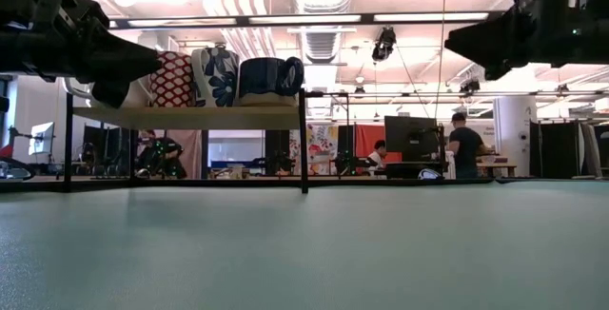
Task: Place coffee mugs
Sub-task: Return to Home Position
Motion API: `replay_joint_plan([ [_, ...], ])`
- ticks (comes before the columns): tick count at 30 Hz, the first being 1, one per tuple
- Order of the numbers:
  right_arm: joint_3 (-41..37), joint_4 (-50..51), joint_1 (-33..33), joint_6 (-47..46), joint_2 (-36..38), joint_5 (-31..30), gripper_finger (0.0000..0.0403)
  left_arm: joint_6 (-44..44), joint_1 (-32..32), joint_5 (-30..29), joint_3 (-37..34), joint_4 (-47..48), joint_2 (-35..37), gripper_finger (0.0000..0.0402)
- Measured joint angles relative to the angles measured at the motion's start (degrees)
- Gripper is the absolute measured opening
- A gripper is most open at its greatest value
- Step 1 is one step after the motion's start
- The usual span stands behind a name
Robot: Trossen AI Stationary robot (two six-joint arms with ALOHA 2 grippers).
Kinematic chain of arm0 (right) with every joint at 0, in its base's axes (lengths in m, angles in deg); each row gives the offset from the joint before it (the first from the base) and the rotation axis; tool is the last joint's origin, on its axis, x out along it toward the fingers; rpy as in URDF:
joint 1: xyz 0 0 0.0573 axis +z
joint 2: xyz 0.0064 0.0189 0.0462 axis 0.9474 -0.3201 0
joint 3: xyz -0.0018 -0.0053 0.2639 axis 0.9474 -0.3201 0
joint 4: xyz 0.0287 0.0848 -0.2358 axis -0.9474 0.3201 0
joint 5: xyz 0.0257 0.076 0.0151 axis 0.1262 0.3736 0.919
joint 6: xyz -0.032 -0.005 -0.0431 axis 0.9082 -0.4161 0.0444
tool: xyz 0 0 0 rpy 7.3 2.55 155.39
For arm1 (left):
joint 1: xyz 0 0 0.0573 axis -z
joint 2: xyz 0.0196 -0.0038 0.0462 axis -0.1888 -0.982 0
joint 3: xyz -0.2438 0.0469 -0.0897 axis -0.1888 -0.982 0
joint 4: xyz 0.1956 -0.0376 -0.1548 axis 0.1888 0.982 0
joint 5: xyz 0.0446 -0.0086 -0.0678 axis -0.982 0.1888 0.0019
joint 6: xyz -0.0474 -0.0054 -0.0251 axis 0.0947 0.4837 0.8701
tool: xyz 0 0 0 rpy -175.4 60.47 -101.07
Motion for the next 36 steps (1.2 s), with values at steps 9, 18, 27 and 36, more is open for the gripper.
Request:
replay_joint_plan([
  [9,-0.1,1.2,-0.2,3.1,5.3,-2.0,0.0123,0.0,0.0,0.0,0.0,0.1,0.0,0.0089],
  [18,-0.2,7.4,-0.2,5.2,14.6,-2.0,0.0123,0.0,0.0,0.0,0.0,0.1,0.0,0.0089],
  [27,-0.2,13.1,-0.2,4.7,18.8,-2.0,0.0123,0.0,0.0,0.0,0.0,0.0,0.0,0.0089],
  [36,-0.2,13.2,-0.2,9.0,20.2,-2.0,0.0123,0.0,0.0,0.0,0.0,0.0,0.0,0.0089],
])
